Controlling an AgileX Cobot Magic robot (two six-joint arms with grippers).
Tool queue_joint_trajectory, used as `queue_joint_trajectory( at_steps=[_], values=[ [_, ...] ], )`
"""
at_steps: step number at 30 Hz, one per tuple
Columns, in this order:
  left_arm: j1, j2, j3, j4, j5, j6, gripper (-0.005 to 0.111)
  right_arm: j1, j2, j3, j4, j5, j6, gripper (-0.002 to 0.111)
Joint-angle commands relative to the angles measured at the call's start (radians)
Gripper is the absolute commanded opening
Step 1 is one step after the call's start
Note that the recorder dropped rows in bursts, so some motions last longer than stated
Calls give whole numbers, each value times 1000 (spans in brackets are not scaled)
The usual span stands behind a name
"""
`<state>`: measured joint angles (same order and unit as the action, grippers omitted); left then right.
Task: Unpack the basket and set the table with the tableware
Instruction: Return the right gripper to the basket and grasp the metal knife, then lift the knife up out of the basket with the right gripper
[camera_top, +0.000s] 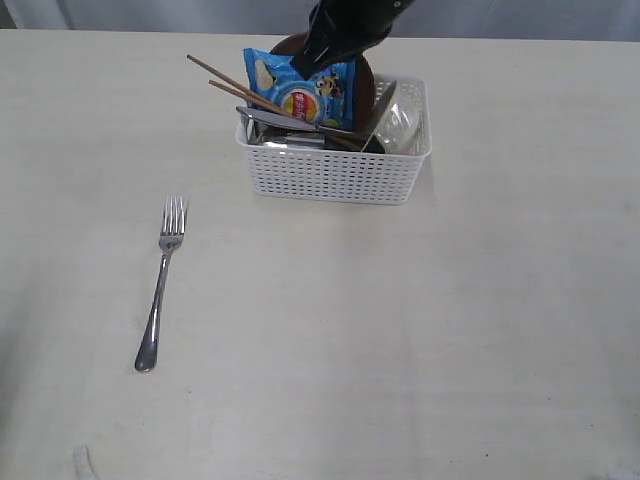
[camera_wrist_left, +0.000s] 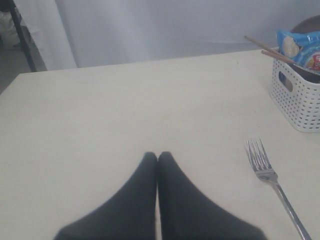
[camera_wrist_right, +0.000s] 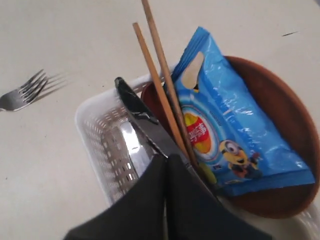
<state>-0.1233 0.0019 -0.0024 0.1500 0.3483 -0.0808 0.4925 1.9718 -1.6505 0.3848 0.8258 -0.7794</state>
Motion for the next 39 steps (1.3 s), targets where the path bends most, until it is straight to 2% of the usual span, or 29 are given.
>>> queue_joint_trajectory(
  at_steps=[1, 5, 6, 7, 15, 39],
  values=[
    [-5, -2, 2, -1, -1, -2, 0, 0, 53, 3, 84, 34, -93, 13],
    [-5, -2, 2, -1, -1, -2, 0, 0, 97, 3, 119, 29, -142, 52],
    [-5, -2, 2, -1, -1, -2, 0, 0, 107, 3, 119, 17, -142, 59],
    [-5, -2, 2, -1, -1, -2, 0, 0, 117, 3, 117, 9, -142, 61],
    [-5, -2, 2, -1, -1, -2, 0, 0, 170, 1, 115, -55, -142, 37],
    [-5, -2, 2, 3, -1, -2, 0, -2, 243, 1, 122, -203, -157, 37]
  ],
)
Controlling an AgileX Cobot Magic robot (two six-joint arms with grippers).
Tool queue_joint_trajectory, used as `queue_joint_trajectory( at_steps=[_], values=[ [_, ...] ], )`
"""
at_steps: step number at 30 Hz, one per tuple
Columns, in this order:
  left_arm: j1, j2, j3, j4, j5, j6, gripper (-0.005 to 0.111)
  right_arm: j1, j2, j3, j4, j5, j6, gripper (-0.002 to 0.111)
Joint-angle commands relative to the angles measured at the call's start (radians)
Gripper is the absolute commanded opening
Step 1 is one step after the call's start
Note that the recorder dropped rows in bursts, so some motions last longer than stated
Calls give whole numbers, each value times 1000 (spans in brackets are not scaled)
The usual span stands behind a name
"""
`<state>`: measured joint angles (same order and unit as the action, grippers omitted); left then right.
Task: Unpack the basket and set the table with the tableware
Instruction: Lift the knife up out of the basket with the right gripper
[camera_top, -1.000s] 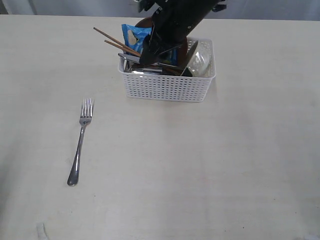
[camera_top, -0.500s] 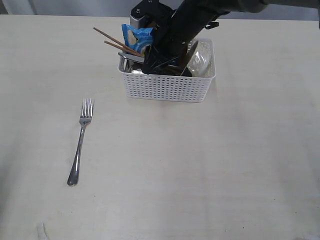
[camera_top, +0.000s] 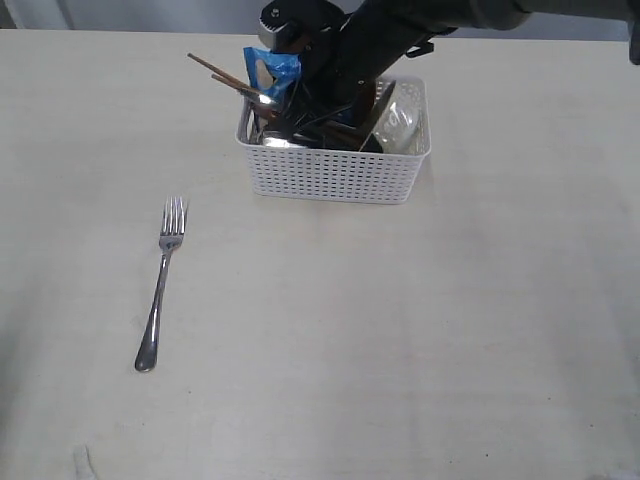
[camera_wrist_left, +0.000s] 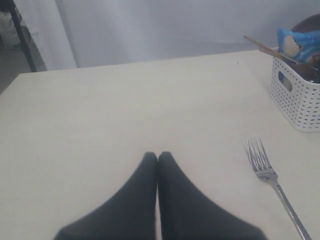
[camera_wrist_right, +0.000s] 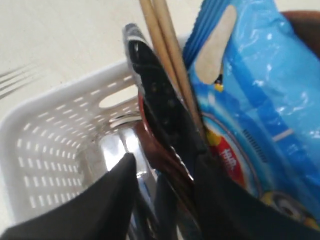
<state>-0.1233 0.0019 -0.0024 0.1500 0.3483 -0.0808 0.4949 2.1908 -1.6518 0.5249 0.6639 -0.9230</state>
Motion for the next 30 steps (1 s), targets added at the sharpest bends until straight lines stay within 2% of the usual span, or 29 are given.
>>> queue_joint_trajectory(
  at_steps=[1, 16, 18, 21, 22, 23, 30],
  values=[
    [-5, -2, 2, 3, -1, -2, 0, -4, 24, 2, -19, -49, -14, 37],
    [-5, -2, 2, 3, -1, -2, 0, -4, 25, 2, -38, -55, -15, 36],
    [-5, -2, 2, 3, -1, -2, 0, -4, 25, 2, -38, -53, -15, 30],
    [-5, -2, 2, 3, -1, -2, 0, -4, 25, 2, -38, -53, -13, 12],
    [-5, -2, 2, 3, -1, -2, 0, -4, 25, 2, -38, -51, -13, 3],
    [-5, -2, 2, 3, -1, -2, 0, -4, 25, 2, -36, -48, -10, 0],
    [-5, -2, 2, 3, -1, -2, 0, -4, 9, 2, -37, -30, -8, -1]
  ],
)
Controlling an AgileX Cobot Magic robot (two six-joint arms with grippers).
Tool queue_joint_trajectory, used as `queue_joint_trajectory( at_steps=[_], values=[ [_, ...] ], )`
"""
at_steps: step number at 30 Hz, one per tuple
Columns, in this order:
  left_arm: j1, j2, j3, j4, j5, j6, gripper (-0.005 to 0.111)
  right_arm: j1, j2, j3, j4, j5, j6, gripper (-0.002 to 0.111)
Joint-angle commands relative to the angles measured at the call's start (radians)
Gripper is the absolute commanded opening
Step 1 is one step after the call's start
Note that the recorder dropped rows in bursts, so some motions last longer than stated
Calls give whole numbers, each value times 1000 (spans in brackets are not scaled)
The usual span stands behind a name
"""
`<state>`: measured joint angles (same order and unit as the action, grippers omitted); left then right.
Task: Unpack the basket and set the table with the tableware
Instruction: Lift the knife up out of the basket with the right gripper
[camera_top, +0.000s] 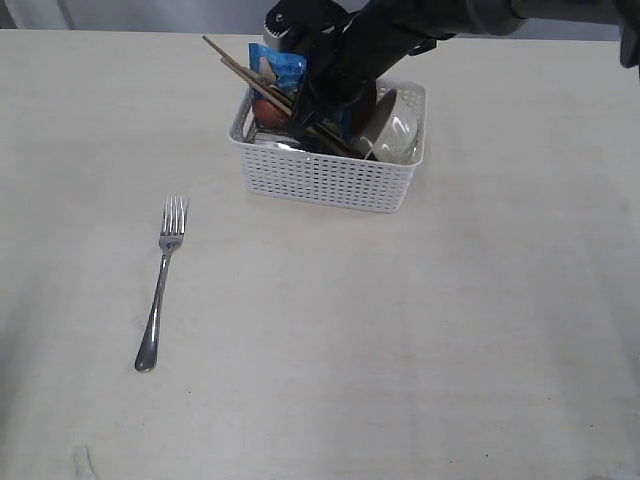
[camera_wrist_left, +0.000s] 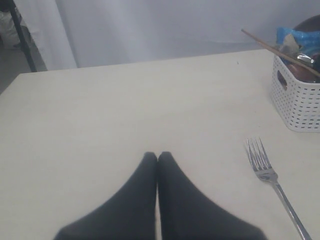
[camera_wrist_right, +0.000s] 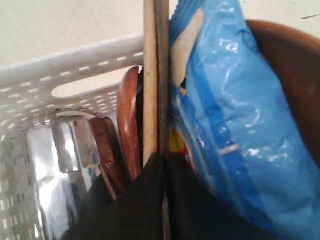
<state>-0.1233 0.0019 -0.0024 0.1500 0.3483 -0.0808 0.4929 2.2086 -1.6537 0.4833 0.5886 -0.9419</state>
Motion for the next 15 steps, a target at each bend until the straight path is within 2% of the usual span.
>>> queue_joint_trajectory(
  at_steps=[1, 15],
  values=[
    [-5, -2, 2, 3, -1, -2, 0, -2, -18, 4, 15, 45, 11, -1],
    [-5, -2, 2, 3, -1, -2, 0, -2, -147, 4, 42, 80, 46, -1]
  ],
)
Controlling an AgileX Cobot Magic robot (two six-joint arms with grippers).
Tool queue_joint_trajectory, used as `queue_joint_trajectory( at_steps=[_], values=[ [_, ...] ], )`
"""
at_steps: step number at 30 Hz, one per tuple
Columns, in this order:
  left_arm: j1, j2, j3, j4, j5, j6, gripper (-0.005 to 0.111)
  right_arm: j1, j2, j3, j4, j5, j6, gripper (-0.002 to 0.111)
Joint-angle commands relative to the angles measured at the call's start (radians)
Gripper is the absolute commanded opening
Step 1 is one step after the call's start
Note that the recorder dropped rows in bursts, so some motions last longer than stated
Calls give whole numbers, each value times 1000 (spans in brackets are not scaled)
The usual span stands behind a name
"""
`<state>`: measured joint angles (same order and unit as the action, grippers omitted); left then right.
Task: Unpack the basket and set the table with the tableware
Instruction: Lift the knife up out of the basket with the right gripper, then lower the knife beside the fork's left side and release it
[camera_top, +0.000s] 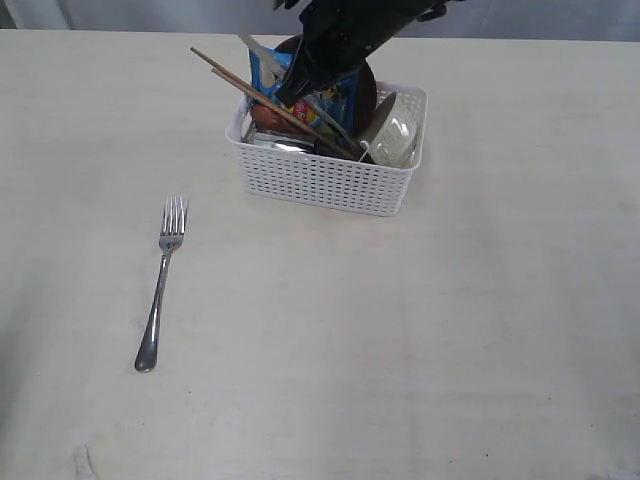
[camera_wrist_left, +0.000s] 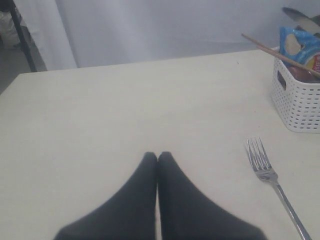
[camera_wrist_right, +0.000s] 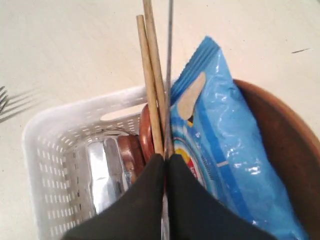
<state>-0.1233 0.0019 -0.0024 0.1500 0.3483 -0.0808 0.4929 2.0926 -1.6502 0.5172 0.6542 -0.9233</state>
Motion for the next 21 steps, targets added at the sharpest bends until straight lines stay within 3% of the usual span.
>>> queue_joint_trajectory(
  at_steps=[1, 21],
  values=[
    [-5, -2, 2, 3, -1, -2, 0, -2, -37, 1, 8, 22, 30, -1],
    [-5, -2, 2, 3, -1, -2, 0, -2, -261, 1, 119, 153, 145, -1]
  ],
)
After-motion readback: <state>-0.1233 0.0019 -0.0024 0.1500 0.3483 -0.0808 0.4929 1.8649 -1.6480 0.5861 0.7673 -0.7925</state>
